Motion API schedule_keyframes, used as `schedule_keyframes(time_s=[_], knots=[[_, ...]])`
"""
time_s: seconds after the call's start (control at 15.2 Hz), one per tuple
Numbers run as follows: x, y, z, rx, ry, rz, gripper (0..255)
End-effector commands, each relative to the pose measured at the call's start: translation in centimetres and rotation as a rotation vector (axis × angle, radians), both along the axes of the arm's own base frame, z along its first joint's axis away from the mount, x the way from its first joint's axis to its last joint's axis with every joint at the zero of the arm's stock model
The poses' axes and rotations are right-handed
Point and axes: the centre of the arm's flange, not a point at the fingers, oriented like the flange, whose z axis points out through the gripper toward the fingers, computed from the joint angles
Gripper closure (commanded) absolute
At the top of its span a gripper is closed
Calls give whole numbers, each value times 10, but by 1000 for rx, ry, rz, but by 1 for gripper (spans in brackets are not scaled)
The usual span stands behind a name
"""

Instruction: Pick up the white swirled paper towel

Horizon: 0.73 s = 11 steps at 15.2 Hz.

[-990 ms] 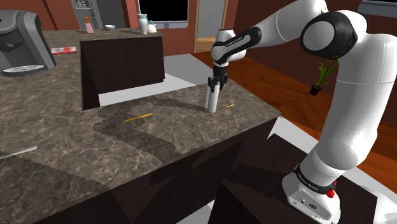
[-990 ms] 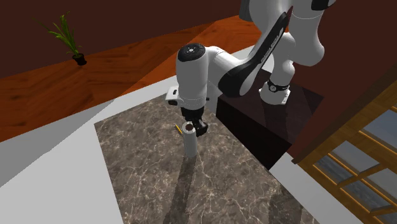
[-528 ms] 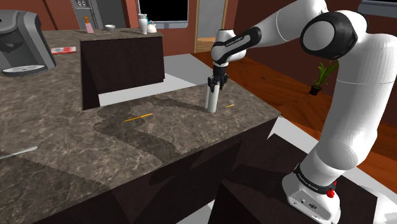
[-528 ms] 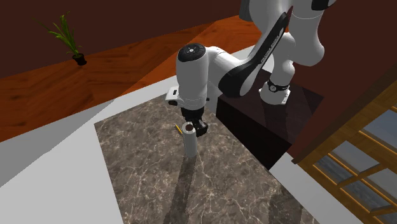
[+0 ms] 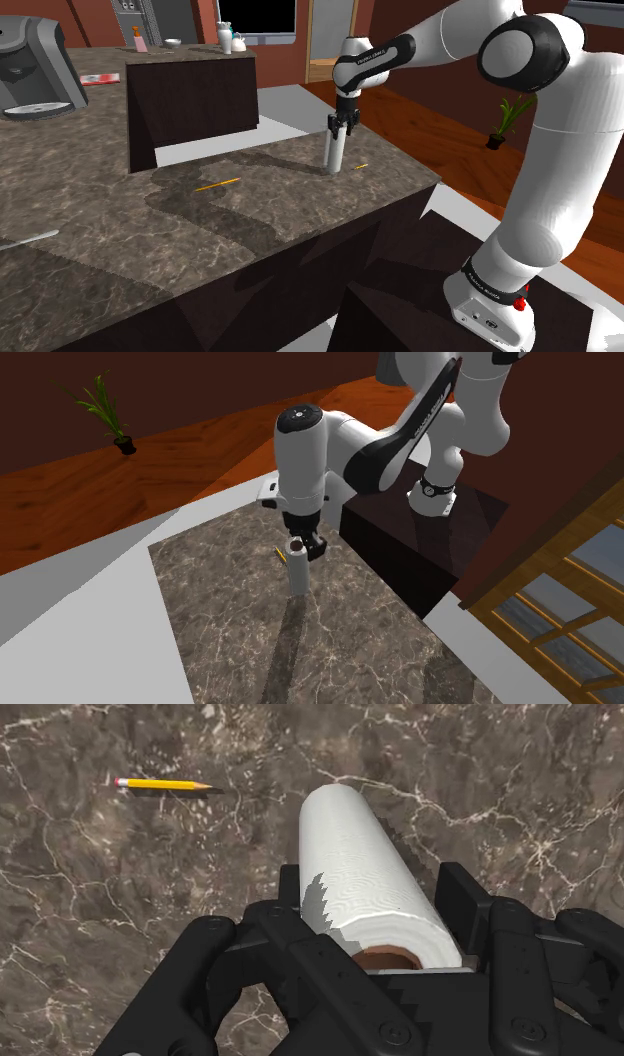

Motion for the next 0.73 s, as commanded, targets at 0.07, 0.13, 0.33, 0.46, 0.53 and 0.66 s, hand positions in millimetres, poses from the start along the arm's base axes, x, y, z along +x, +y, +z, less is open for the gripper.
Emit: schedule_keyframes(time_s=[0.07,0.13,0.33,0.46,0.53,0.66], knots=[[-1,1,16,0,0,0,255],[-1,1,21,0,0,0,255],[-1,1,37,0,0,0,255],[-1,1,48,0,0,0,255],[-1,1,53,0,0,0,255],[-1,1,54,0,0,0,255]])
